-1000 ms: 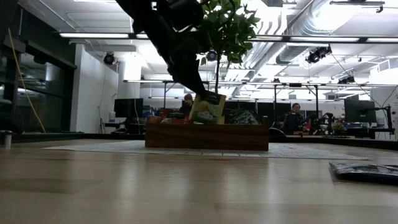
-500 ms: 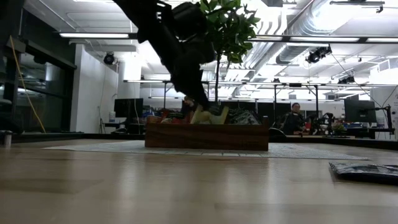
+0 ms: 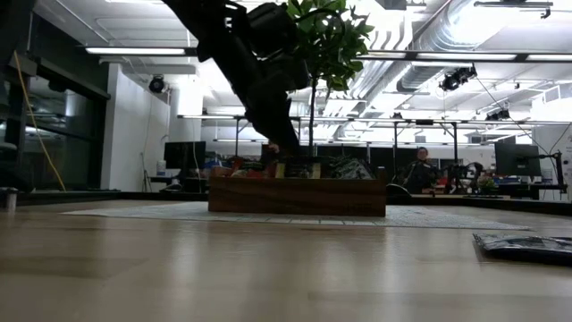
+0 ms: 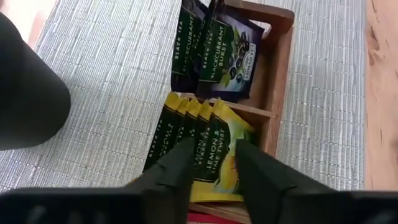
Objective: Pick & Place Tea
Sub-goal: Put the yellow tea bag into the middle section of the wooden organizer, then put the violet tea bag into the right section of the wooden organizer
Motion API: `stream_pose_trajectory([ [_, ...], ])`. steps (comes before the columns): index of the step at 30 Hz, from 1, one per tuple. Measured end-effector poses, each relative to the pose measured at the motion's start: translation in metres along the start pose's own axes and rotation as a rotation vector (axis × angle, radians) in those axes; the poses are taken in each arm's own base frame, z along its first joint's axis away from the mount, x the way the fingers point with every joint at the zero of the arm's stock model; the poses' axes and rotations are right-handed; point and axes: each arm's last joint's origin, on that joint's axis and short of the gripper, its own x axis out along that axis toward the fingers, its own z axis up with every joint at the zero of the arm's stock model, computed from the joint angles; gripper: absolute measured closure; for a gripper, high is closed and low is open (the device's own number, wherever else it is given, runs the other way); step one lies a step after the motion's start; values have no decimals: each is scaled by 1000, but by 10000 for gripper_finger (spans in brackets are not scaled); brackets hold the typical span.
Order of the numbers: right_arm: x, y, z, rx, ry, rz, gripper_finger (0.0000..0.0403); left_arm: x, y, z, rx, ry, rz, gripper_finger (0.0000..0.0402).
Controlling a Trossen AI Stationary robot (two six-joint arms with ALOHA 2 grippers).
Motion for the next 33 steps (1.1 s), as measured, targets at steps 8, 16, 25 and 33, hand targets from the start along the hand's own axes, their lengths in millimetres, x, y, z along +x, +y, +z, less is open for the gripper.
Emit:
stream_pose_trajectory([
  [8,0,1,-5,49,25,2,234,-14,-1,6,56,-42,-20,215],
  [16,-2,3,-25,80,128,-9,234,-51,-11,12,84,-84,-15,224],
  [25,-13,-3,-72,270,465,58,234,-59,-81,14,226,-116,-123,252],
  [33,-21,2,-127,299,666,63,234,-54,-136,12,378,-186,-139,338],
])
